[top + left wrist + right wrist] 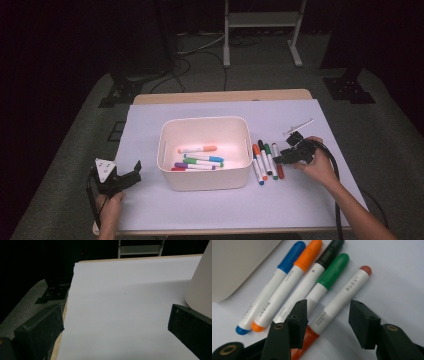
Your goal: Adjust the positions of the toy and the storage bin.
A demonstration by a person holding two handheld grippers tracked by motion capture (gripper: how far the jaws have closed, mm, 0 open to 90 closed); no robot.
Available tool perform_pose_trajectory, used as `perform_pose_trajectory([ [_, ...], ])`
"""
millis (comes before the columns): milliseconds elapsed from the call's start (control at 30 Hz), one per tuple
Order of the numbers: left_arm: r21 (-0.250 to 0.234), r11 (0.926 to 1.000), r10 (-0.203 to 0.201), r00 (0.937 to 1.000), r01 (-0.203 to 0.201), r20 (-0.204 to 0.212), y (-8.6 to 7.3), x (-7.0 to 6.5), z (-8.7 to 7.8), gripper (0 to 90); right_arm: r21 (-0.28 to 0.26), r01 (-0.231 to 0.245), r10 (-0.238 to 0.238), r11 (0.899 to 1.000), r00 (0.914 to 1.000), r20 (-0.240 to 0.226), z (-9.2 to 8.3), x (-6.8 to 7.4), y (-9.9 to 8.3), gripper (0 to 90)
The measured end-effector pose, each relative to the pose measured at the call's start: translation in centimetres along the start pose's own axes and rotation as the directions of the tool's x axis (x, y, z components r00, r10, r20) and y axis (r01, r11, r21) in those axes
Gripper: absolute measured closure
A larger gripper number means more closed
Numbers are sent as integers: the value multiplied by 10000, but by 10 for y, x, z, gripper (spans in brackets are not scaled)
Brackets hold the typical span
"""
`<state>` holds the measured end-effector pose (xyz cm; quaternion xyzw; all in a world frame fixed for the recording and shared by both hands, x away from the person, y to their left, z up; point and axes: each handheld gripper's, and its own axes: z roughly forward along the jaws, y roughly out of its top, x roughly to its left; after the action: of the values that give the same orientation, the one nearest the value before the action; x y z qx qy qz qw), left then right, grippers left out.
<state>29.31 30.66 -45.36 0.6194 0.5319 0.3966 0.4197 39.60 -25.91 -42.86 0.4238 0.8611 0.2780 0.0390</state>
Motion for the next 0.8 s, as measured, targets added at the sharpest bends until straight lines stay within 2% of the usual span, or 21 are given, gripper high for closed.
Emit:
perform_pose_trajectory([
  [200,18,10000,20,10000,-20,-8,0,0,0,0,37,-1,-1,10000,9988,499,-1,-4,-10,537],
  [467,30,10000,61,10000,-60,-14,0,0,0,0,-42,-242,246,9997,9933,1126,-10,-13,-25,662],
  [600,34,10000,38,10000,-37,-20,0,0,0,0,-18,-151,152,9999,9896,1428,-13,-13,-28,740],
  [800,36,10000,34,10000,-33,-18,0,0,0,0,44,-193,185,9998,9899,1409,-15,-13,-31,757],
])
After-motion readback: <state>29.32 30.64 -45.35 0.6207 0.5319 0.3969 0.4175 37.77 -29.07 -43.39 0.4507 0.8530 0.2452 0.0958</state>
